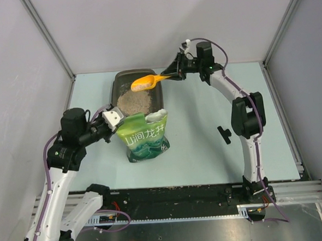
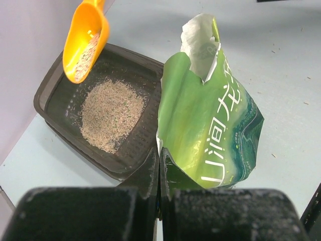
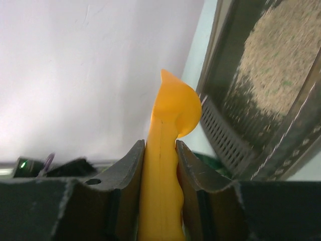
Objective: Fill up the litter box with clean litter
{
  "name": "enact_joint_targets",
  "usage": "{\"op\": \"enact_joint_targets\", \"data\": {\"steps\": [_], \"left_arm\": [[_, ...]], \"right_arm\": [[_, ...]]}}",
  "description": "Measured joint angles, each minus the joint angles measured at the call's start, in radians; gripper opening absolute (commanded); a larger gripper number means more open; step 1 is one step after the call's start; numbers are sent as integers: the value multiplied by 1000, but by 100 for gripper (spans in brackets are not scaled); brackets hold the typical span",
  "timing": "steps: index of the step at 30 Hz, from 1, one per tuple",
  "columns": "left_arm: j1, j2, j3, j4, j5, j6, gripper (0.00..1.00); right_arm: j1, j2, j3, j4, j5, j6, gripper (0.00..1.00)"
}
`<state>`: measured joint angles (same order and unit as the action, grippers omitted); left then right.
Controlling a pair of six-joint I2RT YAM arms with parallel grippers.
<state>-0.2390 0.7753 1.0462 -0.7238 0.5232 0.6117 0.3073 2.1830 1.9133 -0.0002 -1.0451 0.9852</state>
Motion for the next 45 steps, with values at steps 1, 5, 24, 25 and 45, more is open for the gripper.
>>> {"op": "enact_joint_targets", "data": {"steps": [1,5,24,25,45], "left_arm": [[0,-2,0,-3,-1,1,0],[0,-9,0,-16,-2,8,0],[2,-58,-29,-34,14,27,0],[3,-61,-32,-34,17,27,0],[8,-124,-91,-16,87,24,53]], "right_arm": [[12,23,42,-33,35,-24,0],[49,101,174,-124,174,-108,0],[98,222,409,-280,690,-455,0],[108,222,414,-281,711,-480,0],[283,-76,124,-152,1065,-1052,0]]}}
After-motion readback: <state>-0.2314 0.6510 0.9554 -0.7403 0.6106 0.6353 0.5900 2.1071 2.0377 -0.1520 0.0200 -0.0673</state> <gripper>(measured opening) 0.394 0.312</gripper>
